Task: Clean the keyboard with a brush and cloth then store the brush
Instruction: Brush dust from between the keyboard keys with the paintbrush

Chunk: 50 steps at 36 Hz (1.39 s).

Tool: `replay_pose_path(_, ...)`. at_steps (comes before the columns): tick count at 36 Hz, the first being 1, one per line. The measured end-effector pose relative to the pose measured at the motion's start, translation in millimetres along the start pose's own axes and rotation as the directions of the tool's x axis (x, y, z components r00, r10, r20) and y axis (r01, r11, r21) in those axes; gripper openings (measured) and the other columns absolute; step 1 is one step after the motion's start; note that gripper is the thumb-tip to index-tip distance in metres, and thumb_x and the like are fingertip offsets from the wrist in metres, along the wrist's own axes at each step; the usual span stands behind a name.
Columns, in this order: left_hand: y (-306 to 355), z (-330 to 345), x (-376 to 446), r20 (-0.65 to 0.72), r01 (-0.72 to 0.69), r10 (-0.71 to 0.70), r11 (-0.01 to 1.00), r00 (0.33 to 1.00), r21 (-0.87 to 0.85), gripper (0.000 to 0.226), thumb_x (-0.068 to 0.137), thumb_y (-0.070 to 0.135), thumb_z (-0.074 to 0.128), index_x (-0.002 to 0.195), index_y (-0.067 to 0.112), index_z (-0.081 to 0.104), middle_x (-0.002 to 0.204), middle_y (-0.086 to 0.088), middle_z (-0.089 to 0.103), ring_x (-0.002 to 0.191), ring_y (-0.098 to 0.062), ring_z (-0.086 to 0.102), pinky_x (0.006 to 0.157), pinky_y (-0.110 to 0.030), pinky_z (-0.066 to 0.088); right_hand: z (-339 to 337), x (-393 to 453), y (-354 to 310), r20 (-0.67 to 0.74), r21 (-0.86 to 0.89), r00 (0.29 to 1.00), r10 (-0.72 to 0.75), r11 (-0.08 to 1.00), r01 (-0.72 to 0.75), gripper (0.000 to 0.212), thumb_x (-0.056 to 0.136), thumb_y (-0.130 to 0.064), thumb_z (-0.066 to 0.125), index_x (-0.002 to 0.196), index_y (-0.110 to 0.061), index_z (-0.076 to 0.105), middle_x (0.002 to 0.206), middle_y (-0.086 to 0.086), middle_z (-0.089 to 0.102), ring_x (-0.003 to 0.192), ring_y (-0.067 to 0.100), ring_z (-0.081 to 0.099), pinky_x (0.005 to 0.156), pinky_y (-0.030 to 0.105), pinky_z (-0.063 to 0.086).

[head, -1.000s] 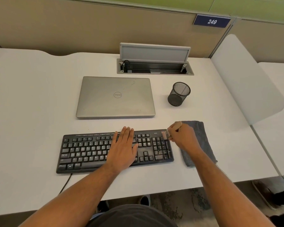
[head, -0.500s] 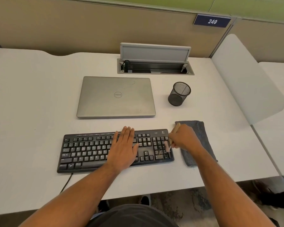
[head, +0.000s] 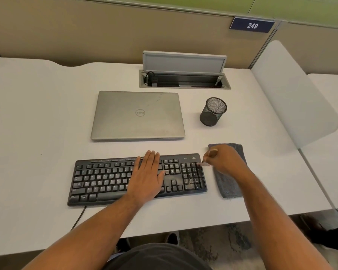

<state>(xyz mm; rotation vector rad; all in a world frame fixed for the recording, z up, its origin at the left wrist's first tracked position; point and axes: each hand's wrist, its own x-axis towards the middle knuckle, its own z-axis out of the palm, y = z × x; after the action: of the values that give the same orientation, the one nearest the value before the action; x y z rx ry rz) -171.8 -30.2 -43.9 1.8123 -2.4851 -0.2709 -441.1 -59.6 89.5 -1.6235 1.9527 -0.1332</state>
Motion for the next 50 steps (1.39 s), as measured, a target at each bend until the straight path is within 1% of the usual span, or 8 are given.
replay_pose_path(3,-0.3,-0.5,-0.7,0.001,-0.001,0.001,1.0,1.0,0.007,0.072,0.104,0.053,0.015,0.162,0.012,0.015,0.169,-0.008,0.02,0.157,-0.022,0.011,0.127,-0.05,0.008,8.2,-1.3,-2.5,0.047,-0.008,0.999,-0.014,1.0,0.014,0.013,0.096,-0.027,0.073,0.092,-0.017,0.081,0.095,0.0,0.077,0.093,0.016,0.069,0.083,0.033,0.054)
replay_pose_path(8,0.7,-2.4,-0.5,0.023,-0.005,0.005,1.0,1.0,0.006,0.073,0.103,0.053,0.012,0.163,0.013,0.01,0.17,-0.007,0.014,0.158,-0.021,0.005,0.128,-0.049,0.004,20.7,-4.4,-17.3,0.069,-0.057,0.994,-0.079,0.995,0.083,0.017,0.098,-0.032,0.07,0.099,-0.018,0.081,0.093,0.0,0.075,0.082,0.01,0.064,0.065,0.019,0.043)
replay_pose_path(13,0.8,-1.9,0.3,0.018,0.005,-0.005,1.0,1.0,0.002,0.073,0.102,0.053,0.012,0.163,0.012,0.014,0.17,-0.008,0.018,0.158,-0.022,0.008,0.128,-0.051,0.008,25.6,-5.8,-24.6,0.095,-0.022,0.988,-0.124,0.992,0.127,0.019,0.099,-0.032,0.069,0.1,-0.017,0.082,0.092,0.001,0.075,0.08,0.007,0.064,0.067,0.014,0.043)
replay_pose_path(20,0.4,-2.2,-0.4,0.014,0.005,-0.005,1.0,1.0,-0.008,0.074,0.102,0.053,0.012,0.163,0.012,0.016,0.169,-0.008,0.02,0.157,-0.023,0.01,0.127,-0.051,0.009,26.3,-6.4,-28.4,0.077,0.215,0.987,-0.138,0.969,0.119,0.013,0.096,-0.033,0.073,0.1,-0.025,0.082,0.092,-0.011,0.078,0.09,0.004,0.07,0.075,0.019,0.051)
replay_pose_path(28,0.2,-1.9,-0.7,0.018,0.0,0.0,1.0,1.0,0.001,0.075,0.102,0.054,0.009,0.162,0.011,0.017,0.169,-0.009,0.021,0.157,-0.023,0.012,0.127,-0.05,0.009,15.3,-1.2,-13.6,0.023,-0.08,1.0,-0.017,0.997,0.019,0.018,0.1,-0.027,0.065,0.094,-0.017,0.079,0.094,-0.002,0.07,0.088,0.016,0.062,0.07,0.026,0.045)
replay_pose_path(33,0.6,-1.7,-0.2,0.02,0.003,-0.004,1.0,1.0,0.003,0.073,0.103,0.053,0.013,0.162,0.012,0.018,0.169,-0.009,0.021,0.157,-0.023,0.012,0.127,-0.051,0.011,30.0,-5.0,-20.1,0.051,0.021,0.995,-0.08,0.997,0.079,0.018,0.101,-0.03,0.066,0.093,-0.022,0.08,0.08,-0.011,0.068,0.071,-0.002,0.058,0.057,0.008,0.035)
replay_pose_path(44,2.2,-6.1,-0.6,0.056,0.008,-0.009,1.0,0.998,0.003,0.076,0.1,0.055,0.002,0.163,0.014,0.005,0.171,-0.006,0.009,0.158,-0.02,0.0,0.128,-0.05,0.003,32.9,-6.1,-32.2,0.083,0.271,0.974,-0.21,0.945,0.181,0.015,0.098,-0.03,0.072,0.107,-0.023,0.082,0.1,-0.015,0.075,0.096,-0.001,0.066,0.08,0.016,0.047)
replay_pose_path(50,1.1,-4.9,-0.3,0.056,0.005,-0.006,1.0,0.998,0.016,0.075,0.1,0.054,0.002,0.164,0.014,0.006,0.171,-0.006,0.01,0.158,-0.021,0.001,0.128,-0.049,0.001,22.2,-0.1,-20.4,0.121,0.05,0.977,-0.176,0.984,0.171,0.014,0.098,-0.025,0.071,0.104,-0.018,0.082,0.099,-0.005,0.075,0.09,0.008,0.065,0.073,0.022,0.046)
